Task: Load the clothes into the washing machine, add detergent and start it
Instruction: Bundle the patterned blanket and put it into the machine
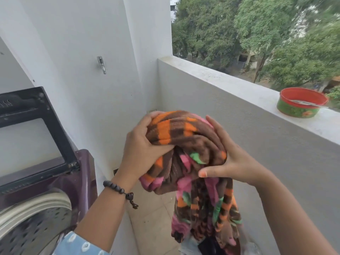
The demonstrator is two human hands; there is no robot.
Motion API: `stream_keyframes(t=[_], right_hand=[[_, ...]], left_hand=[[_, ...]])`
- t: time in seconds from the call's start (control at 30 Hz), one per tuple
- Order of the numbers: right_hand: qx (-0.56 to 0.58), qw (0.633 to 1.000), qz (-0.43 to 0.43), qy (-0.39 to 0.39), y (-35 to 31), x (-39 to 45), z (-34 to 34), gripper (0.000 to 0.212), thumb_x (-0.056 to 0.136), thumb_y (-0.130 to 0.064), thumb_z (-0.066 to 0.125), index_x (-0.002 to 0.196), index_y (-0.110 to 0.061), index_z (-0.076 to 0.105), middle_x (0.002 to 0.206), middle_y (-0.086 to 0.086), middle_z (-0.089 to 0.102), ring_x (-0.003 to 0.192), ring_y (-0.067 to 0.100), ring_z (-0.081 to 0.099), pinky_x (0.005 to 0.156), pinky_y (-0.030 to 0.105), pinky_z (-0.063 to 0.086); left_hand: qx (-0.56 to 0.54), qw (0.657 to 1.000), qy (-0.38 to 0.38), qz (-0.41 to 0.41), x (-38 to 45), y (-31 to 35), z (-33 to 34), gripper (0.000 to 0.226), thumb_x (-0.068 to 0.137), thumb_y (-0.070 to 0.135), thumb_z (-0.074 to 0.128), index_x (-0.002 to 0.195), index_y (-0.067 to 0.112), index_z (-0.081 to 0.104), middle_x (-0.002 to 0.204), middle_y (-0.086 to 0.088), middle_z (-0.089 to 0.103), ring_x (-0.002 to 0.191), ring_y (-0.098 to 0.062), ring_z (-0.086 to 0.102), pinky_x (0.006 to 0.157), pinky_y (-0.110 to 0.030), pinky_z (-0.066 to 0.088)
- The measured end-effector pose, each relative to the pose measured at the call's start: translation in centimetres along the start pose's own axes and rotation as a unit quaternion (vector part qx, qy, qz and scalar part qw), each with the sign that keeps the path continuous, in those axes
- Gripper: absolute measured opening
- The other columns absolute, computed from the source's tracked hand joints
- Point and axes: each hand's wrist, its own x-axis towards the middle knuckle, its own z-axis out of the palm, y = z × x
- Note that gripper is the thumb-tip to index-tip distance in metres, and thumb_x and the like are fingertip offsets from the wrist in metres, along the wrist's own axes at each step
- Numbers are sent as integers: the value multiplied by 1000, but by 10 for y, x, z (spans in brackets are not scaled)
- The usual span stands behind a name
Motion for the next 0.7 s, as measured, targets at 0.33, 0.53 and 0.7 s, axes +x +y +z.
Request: stream_keyframes(t=[0.33,0.53,0.7], right_hand=[[312,949,26,43,34,-4,-4,120,48,-45,94,149,-29,30,145,-1,51,127,19,55,93,35,53],[378,908,59,170,29,6,-12,76,54,-5,86,125,-12,57,102,6,75,93,25,72,68,30,59],[307,937,17,165,26,11,-44,73,56,3,83,122,-19,60,101,2,75,93,23,72,71,33,59]], left_hand=[[-303,919,228,-109,-4,23,42,49,66,6,83,108,20,60,92,11,73,90,-9,70,74,-22,55],[-258,951,98,-141,-20,27,60,55,72,18,76,120,26,51,104,13,72,102,-13,68,82,-27,56],[-128,977,-39,-165,-20,28,43,122,48,64,86,147,41,17,144,17,46,131,-5,48,105,-33,47]])
